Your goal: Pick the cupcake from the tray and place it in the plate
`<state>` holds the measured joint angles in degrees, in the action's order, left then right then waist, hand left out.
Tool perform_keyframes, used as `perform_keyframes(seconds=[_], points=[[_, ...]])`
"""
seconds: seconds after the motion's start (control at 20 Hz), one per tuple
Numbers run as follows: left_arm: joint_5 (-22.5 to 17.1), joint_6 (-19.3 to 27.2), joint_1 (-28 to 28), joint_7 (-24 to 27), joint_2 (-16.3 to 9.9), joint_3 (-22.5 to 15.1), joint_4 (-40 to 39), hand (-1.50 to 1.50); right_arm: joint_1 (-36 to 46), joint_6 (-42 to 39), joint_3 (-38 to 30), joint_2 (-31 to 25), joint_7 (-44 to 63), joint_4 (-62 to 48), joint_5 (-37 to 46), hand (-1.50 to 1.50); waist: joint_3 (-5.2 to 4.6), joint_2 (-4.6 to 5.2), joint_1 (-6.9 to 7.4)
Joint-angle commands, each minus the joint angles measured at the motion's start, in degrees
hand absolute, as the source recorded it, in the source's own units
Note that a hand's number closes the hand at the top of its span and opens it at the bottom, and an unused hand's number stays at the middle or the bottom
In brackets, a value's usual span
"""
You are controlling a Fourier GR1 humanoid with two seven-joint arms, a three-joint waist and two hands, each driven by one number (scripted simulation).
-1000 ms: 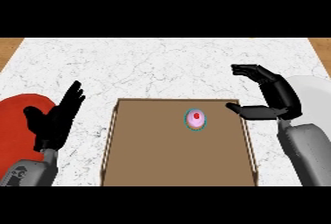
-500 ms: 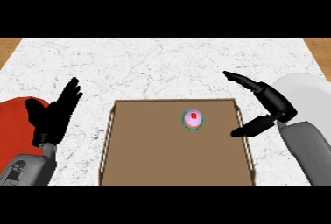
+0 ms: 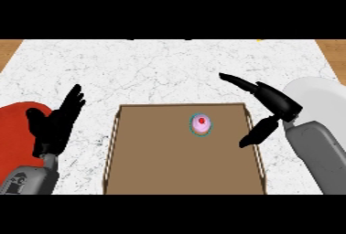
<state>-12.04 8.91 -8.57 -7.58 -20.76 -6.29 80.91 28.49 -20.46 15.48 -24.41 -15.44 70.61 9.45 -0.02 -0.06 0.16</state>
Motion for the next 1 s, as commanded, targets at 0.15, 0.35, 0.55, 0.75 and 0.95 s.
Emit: perform_keyframes(seconds=[0.15, 0.35, 0.55, 0.75, 0.95], points=[[1.3, 0.4, 0.0, -1.7, 1.1, 0.5, 2.3, 0.0, 2.4, -1.0, 4.9, 1.8, 9.8, 3.5, 8.6, -1.5, 0.02, -0.03, 0.23], [1.3, -2.6, -2.5, 1.5, 1.3, 3.1, -4.0, 0.0, 2.6, -2.4, 5.1, 1.6, 9.6, 2.1, 13.2, -1.5, 0.0, 0.09, -0.06], [4.0, 0.3, -2.5, -2.2, 3.6, 1.3, -1.1, 0.0, 5.6, -7.1, 4.1, 1.8, 13.2, 1.7, 14.7, -1.5, 0.01, 0.05, 0.0], [3.6, -1.3, 2.4, -2.6, 3.3, 1.9, 4.6, 0.0, 2.0, -9.3, 6.4, 4.9, 18.5, 8.4, 17.2, -1.5, 0.02, -0.12, 0.02], [2.8, -5.6, -1.4, 3.0, 2.0, 6.8, -5.0, 0.0, 6.2, -9.5, 5.2, 9.1, 17.7, 0.4, 20.6, -1.5, 0.0, 0.13, 0.09]])
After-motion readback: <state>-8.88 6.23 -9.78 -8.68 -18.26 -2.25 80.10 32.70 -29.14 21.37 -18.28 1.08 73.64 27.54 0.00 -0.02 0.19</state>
